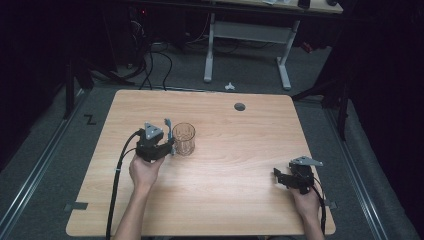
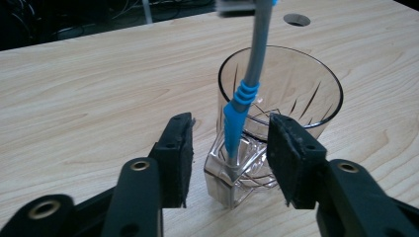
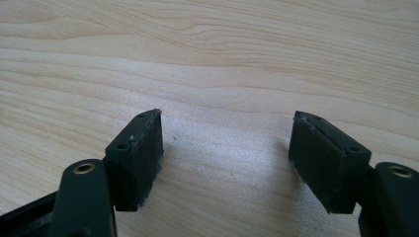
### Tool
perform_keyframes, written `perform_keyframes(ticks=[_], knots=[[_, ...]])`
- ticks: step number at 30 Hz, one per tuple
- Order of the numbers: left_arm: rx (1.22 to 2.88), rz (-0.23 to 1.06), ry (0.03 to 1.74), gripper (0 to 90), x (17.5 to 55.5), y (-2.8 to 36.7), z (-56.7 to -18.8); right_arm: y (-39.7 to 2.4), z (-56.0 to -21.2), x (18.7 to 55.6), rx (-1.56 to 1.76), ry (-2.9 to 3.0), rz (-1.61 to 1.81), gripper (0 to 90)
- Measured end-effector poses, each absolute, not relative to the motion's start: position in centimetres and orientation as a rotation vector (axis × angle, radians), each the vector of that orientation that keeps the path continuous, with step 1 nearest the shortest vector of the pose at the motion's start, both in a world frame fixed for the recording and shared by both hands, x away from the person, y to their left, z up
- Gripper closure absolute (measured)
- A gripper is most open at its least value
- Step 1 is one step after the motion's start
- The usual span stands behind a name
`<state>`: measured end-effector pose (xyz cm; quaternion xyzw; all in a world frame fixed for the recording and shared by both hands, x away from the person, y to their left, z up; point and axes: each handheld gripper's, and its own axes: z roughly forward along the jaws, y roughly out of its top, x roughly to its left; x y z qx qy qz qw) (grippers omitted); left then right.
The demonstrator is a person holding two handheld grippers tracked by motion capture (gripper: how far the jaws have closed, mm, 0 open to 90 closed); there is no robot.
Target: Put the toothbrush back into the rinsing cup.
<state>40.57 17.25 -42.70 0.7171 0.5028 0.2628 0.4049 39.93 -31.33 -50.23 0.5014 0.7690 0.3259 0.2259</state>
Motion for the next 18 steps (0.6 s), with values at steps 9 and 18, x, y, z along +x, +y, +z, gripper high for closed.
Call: perform_keyframes(ticks=[9,18], knots=[[1.814,0.671,1.274,48.5,40.1,17.8,-42.2,-31.3,-50.2,39.9,1.382,2.120,0.898,29.6],[1.798,0.686,1.276,46.9,39.4,18.6,-41.7,-31.3,-50.2,39.9,1.382,2.120,0.898,29.6]])
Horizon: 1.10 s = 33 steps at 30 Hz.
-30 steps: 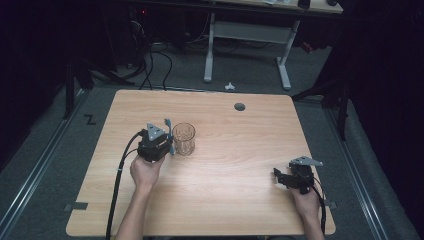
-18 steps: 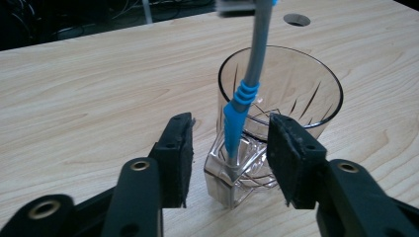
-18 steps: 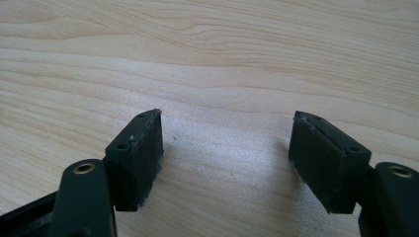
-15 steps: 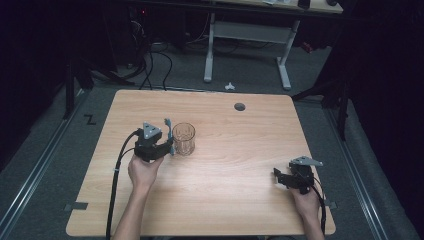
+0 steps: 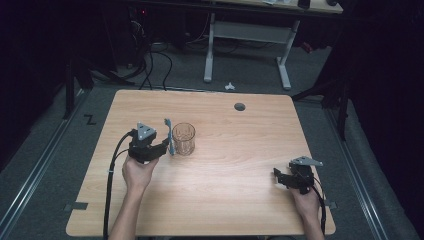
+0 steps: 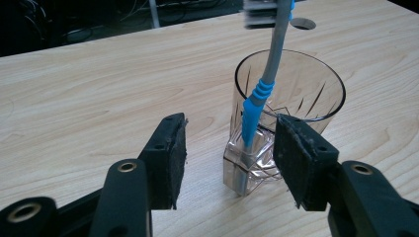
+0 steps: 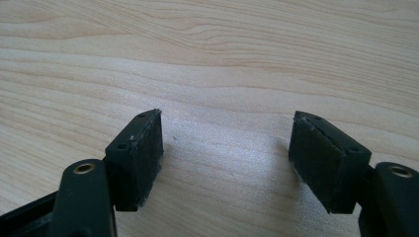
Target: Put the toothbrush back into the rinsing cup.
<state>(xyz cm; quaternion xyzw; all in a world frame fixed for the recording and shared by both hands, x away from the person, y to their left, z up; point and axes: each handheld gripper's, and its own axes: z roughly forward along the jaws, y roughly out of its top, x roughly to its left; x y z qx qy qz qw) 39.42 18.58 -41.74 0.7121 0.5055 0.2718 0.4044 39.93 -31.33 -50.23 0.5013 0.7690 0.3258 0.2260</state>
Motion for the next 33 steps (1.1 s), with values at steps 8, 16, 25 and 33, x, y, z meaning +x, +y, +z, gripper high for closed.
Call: perform_keyframes(ticks=[8,16,25,33], knots=[[1.759,0.684,1.296,46.5,38.7,19.7,-41.7,-31.3,-50.2,39.9,1.383,2.120,0.898,29.6],[1.726,0.701,1.314,46.2,38.0,20.8,-41.5,-31.3,-50.2,39.9,1.382,2.120,0.898,29.6],[1.715,0.708,1.328,46.0,37.5,21.5,-41.4,-31.3,-50.2,39.9,1.382,2.121,0.898,29.6],[1.704,0.706,1.344,45.5,37.0,22.0,-41.7,-31.3,-50.2,39.9,1.382,2.121,0.898,29.6]])
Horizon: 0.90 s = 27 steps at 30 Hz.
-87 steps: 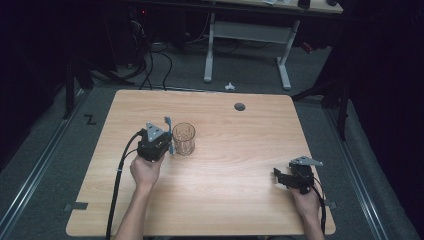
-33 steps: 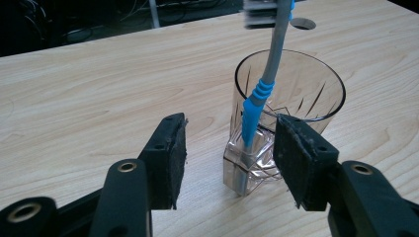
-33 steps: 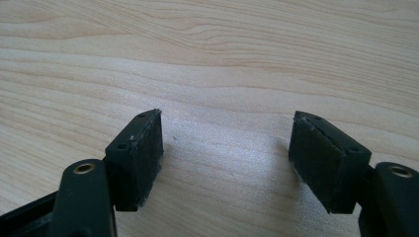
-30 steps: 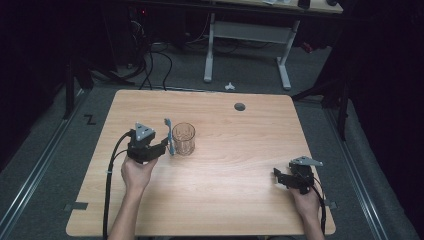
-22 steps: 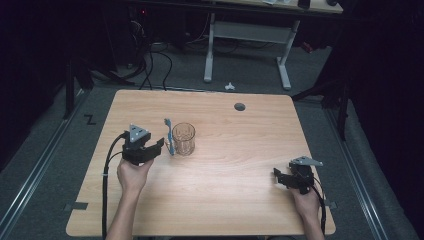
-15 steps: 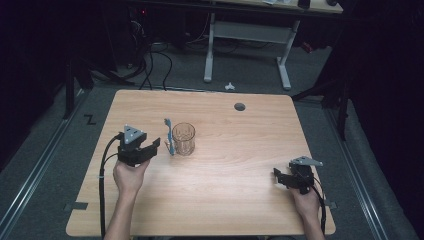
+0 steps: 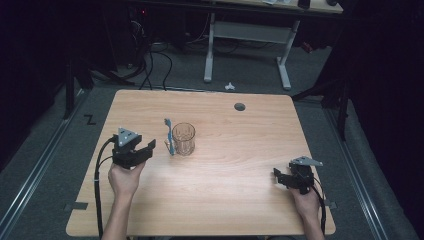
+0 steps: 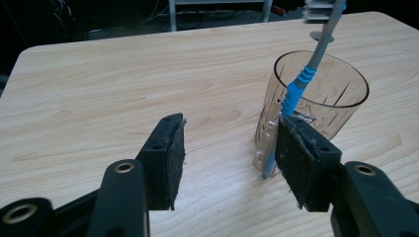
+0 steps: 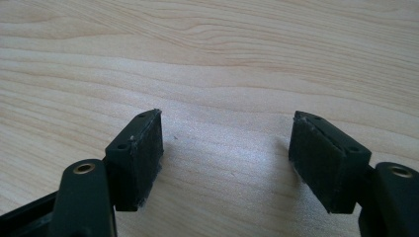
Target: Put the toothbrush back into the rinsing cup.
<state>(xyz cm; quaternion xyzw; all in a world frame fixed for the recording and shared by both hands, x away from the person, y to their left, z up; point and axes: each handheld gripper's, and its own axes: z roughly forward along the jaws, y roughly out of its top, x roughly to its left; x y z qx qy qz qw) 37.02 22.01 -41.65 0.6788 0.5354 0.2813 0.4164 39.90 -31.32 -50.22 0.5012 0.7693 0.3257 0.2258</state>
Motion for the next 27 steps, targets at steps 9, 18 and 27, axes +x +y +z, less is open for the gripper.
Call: perform_keyframes(ticks=[9,18,27], knots=[[1.681,0.707,1.365,45.3,36.4,22.9,-41.9,-31.3,-50.2,39.9,1.382,2.121,0.898,29.6],[1.671,0.706,1.380,45.2,35.8,23.3,-42.4,-31.3,-50.2,39.9,1.382,2.121,0.898,29.6],[1.667,0.703,1.410,45.0,35.4,23.9,-43.0,-31.3,-50.2,39.9,1.382,2.121,0.898,29.6]])
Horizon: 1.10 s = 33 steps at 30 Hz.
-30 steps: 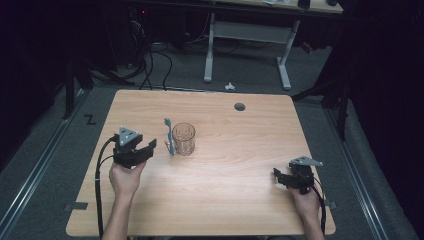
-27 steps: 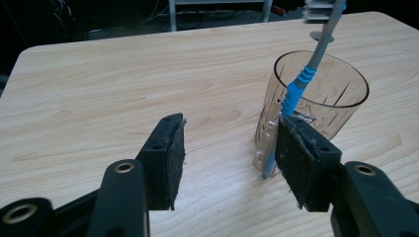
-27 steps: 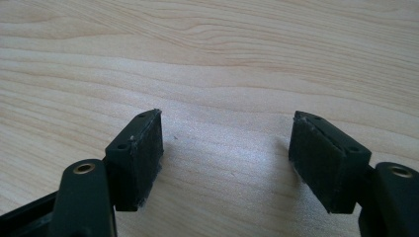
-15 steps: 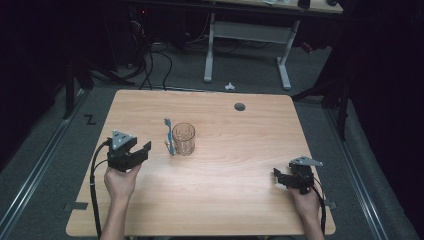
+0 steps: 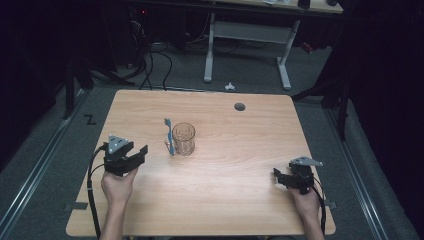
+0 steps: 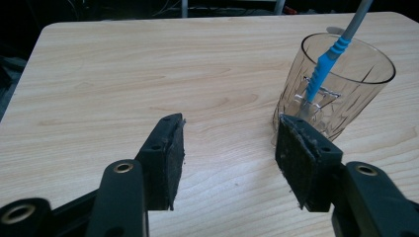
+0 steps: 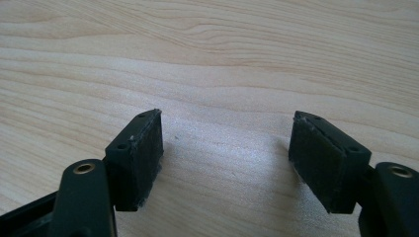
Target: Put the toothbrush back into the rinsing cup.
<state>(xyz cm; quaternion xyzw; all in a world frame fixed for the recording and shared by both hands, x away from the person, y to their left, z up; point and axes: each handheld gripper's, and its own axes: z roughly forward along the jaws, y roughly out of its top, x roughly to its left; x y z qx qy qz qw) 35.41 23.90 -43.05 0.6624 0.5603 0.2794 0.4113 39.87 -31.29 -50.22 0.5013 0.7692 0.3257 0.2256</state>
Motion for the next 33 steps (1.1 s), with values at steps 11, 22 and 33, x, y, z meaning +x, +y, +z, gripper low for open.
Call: perform_keyframes(ticks=[11,22,33], knots=[[1.655,0.697,1.448,44.9,34.9,24.7,-43.9,-31.3,-50.2,39.9,1.382,2.121,0.898,29.6],[1.649,0.684,1.498,44.6,34.6,25.7,-44.9,-31.3,-50.2,39.9,1.383,2.120,0.898,29.6],[1.652,0.657,1.528,44.6,34.8,25.9,-46.0,-31.3,-50.2,39.9,1.383,2.120,0.898,29.6]])
